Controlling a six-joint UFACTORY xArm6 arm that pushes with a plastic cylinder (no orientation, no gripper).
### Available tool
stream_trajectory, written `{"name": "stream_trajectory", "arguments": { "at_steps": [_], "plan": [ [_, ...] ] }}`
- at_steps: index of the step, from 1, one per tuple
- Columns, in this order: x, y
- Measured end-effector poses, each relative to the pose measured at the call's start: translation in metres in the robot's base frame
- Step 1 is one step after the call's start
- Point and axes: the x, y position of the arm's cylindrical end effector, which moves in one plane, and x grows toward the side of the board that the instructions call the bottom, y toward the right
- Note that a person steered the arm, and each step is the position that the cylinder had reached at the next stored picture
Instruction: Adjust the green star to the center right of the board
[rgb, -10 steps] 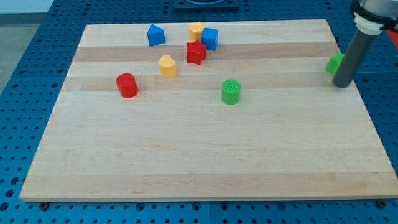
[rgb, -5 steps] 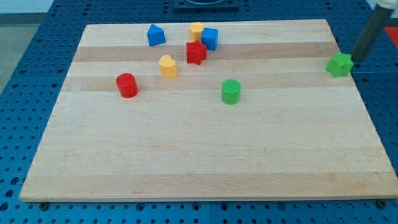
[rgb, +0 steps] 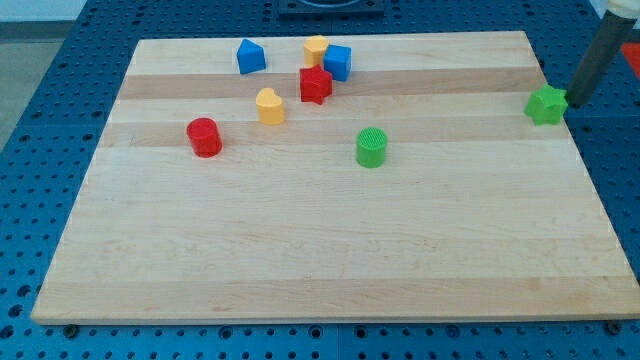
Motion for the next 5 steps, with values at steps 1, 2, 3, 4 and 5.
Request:
{"name": "stream_trajectory", "arguments": {
  "at_steps": [1, 2, 3, 4, 5],
  "plan": [
    [0.001, -0.025],
    [0.009, -0.051],
    [0.036, -0.075],
    [0.061, -0.084],
    [0.065, -0.084]
  ]
}}
